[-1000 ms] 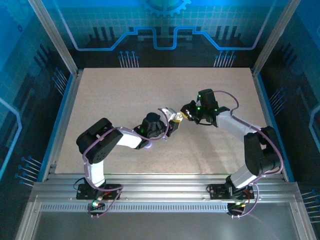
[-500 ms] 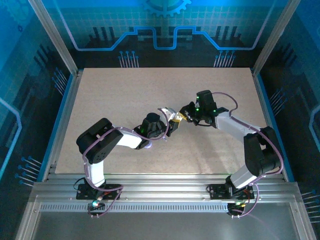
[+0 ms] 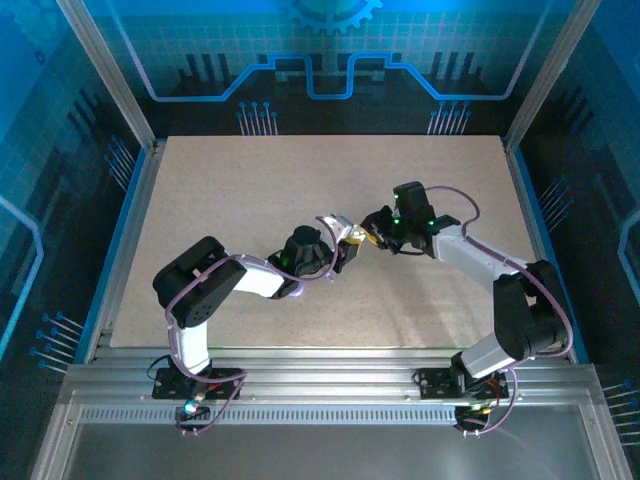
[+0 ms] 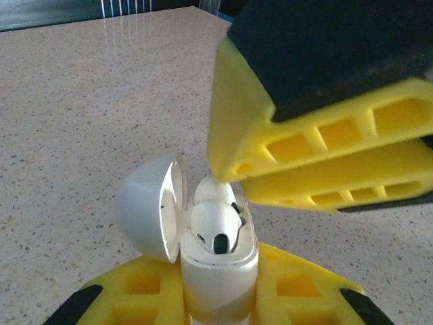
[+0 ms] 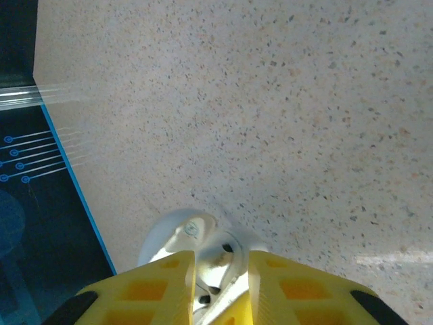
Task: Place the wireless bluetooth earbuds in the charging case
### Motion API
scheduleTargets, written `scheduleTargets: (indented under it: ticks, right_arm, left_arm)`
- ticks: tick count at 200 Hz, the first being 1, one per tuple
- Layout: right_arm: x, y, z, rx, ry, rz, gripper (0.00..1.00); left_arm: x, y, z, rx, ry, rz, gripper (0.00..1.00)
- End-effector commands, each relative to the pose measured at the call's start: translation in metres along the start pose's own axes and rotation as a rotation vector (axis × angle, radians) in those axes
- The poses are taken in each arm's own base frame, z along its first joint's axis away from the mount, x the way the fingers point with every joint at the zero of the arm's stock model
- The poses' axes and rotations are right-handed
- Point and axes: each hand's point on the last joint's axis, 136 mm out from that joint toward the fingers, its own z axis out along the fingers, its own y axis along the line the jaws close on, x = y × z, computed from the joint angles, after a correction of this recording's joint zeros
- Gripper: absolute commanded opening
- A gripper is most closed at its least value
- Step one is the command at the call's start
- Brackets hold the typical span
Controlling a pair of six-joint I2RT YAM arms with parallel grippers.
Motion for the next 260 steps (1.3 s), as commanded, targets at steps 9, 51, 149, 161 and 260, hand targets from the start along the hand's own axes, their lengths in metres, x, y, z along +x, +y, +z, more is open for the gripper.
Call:
scheduleTargets:
  ticks: [9,51,149,161,260]
  right_arm:
    - [0.008,-0.007,-0.01,0.04,-0.002,-0.011,0.29]
    - [0.004,0.008,-0.03,-0.005,-0.053,-0.076,0.36]
    - [0.003,0.032,-0.121,-0.177,-0.299,-0.499,0.42]
    - [0.004,0.033,-0.135,-0.178,-0.332,-0.585,0.43]
    - [0.058,0.068,-0.203,-0.534,-0.215,-1.291,0.57]
  left_arm:
    - [-0.025,-0.003,-0.002,0.004,-0.082,0.019,0.14]
    - [-0.03,-0.008,-0.004,0.029,-0.094,0.023,0.14]
    - [-0.067,-0.038,-0.034,0.156,-0.122,0.027,0.14]
    - [-0.073,-0.044,-0.04,0.18,-0.12,0.028,0.14]
    - [-0.116,-0.099,-0.092,0.43,-0.124,0.135,0.15]
